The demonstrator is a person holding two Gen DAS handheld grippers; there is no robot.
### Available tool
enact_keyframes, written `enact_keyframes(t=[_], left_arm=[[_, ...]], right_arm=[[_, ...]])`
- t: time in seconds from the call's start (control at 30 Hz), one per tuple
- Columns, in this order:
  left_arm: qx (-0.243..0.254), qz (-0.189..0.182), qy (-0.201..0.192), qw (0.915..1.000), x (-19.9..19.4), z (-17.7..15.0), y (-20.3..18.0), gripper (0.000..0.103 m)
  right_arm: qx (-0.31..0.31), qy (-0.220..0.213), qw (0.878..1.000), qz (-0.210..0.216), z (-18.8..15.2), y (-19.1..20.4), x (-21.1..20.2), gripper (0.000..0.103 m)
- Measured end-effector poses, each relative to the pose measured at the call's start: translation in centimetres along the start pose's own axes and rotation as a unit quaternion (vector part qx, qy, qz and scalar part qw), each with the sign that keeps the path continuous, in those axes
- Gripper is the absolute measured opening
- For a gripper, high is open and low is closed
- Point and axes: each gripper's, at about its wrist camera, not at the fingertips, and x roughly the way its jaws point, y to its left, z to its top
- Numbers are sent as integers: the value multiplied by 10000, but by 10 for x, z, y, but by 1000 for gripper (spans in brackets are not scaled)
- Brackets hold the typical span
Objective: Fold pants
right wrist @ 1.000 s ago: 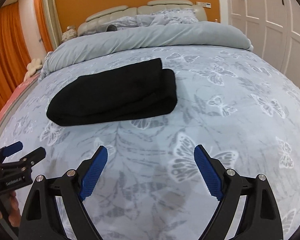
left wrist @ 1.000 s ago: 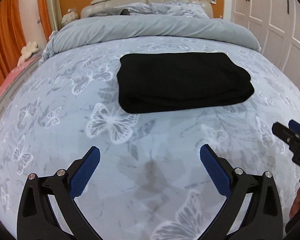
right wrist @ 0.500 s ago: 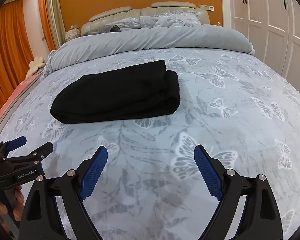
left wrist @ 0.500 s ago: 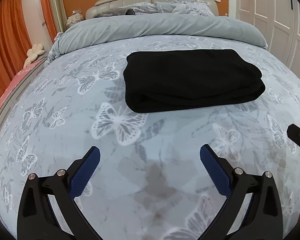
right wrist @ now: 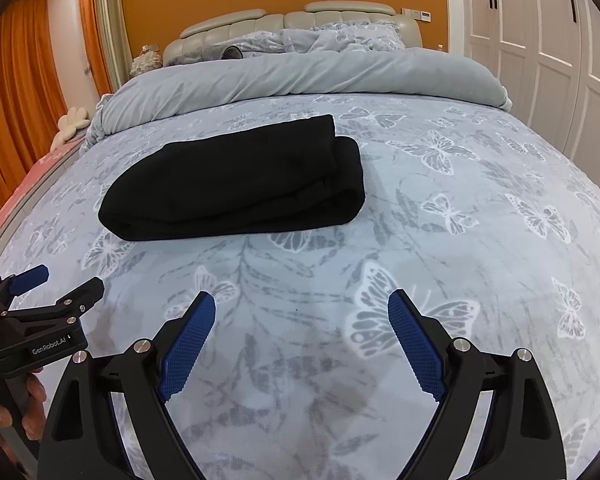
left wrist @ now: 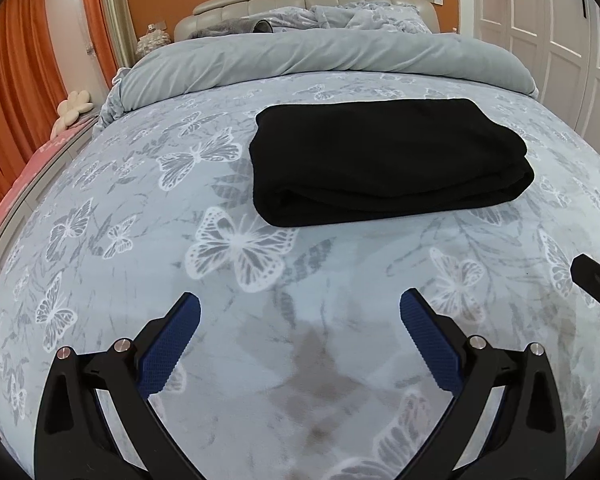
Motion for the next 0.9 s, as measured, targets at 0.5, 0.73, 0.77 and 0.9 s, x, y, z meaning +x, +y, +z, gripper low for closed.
enact_keyframes(t=[0.5,0.73,0.77,0.9], left_arm=[[38,-13,-8,10000,-1,-3,-3,98],[45,-9,0,10000,0,-4,-3,98],[55,-22,2,10000,0,-3,-3,98],[50,-17,2,10000,0,-4,-4,98]], right_arm=[[-12,19,10000,-27,-2,-1,2,87],[-16,22,10000,-44,-2,-1,2,87],[-13,20,10000,-33,-2,-1,2,87],[-24,33,10000,-22,-2,-1,2,87]])
